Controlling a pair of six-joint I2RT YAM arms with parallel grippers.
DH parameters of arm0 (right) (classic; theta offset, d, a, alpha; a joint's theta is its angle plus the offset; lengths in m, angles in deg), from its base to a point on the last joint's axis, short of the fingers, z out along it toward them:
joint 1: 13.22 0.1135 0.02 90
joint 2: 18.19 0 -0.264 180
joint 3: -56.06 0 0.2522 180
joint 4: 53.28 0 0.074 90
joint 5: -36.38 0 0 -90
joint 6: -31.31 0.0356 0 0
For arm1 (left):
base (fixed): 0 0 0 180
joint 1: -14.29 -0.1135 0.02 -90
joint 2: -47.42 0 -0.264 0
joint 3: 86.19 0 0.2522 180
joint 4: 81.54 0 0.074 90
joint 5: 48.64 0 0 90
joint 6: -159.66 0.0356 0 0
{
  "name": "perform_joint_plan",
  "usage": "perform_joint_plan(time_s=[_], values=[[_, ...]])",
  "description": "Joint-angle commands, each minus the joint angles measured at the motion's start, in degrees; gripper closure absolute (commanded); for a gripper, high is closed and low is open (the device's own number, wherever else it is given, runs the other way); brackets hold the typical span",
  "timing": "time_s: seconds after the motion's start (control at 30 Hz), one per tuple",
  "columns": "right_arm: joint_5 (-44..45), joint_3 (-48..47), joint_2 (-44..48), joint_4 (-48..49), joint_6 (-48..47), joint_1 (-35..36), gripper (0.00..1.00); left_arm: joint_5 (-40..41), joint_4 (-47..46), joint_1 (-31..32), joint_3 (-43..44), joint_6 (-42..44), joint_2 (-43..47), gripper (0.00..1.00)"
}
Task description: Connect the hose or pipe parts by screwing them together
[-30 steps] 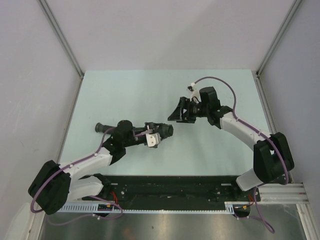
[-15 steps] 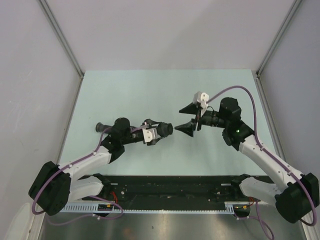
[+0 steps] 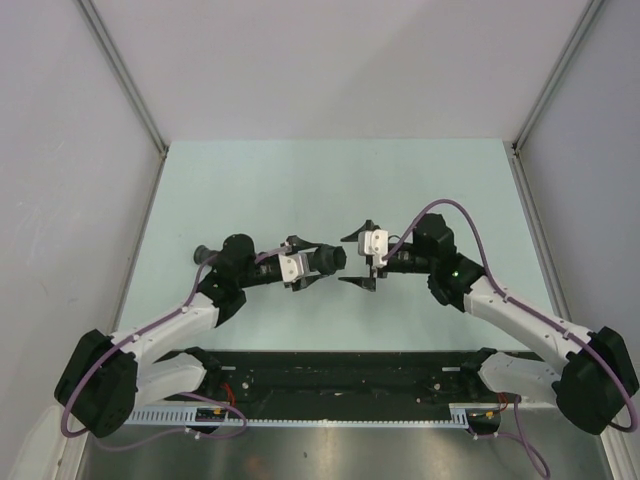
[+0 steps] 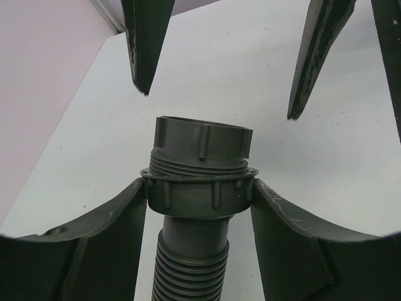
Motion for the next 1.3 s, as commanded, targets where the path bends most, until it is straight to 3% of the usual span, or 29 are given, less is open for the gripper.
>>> perform_joint_plan(time_s=[0.0, 0.5, 0.6, 0.63, 0.7, 0.73, 0.83, 1.0, 1.27], values=[[6.21, -0.61, -1.53, 5.45, -1.89, 1.99, 0.16, -2.14, -2.92, -0.30, 2.13, -1.75, 2.12, 1.00], [5.44, -2.46, -6.18, 7.04, 0.57, 2.25, 0.22, -4.42, -2.92, -0.38, 2.13, -1.13, 1.51, 1.00], [2.72, -2.46, -7.15, 7.56, 1.71, 1.99, 0.39, -5.21, -2.92, -0.38, 2.14, -0.61, 1.51, 1.00], [1.49, -2.46, -7.33, 7.57, 1.98, 1.64, 0.52, -5.65, -2.83, -0.38, 2.13, -0.34, 1.59, 1.00], [-2.89, -2.54, -7.68, 8.00, 3.30, 0.15, 0.64, -6.53, -2.92, -0.30, 1.96, 0.62, 1.33, 1.00], [-4.57, -2.55, -7.86, 8.27, 4.08, -0.64, 0.76, -6.88, -2.92, -0.38, 1.87, 1.06, 1.24, 1.00], [-9.77, -2.46, -8.21, 10.02, 8.03, -2.84, 0.89, -8.64, -2.92, -0.38, 1.96, 2.65, 0.81, 1.00], [-13.30, -2.46, -9.79, 11.00, 12.53, -3.29, 0.90, -8.82, -2.92, -0.38, 2.40, 3.97, 1.07, 1.00], [-5.22, -2.46, -10.32, 4.50, 10.25, 1.11, 0.94, -6.45, -2.92, -0.38, 2.84, 2.83, 0.63, 1.00]])
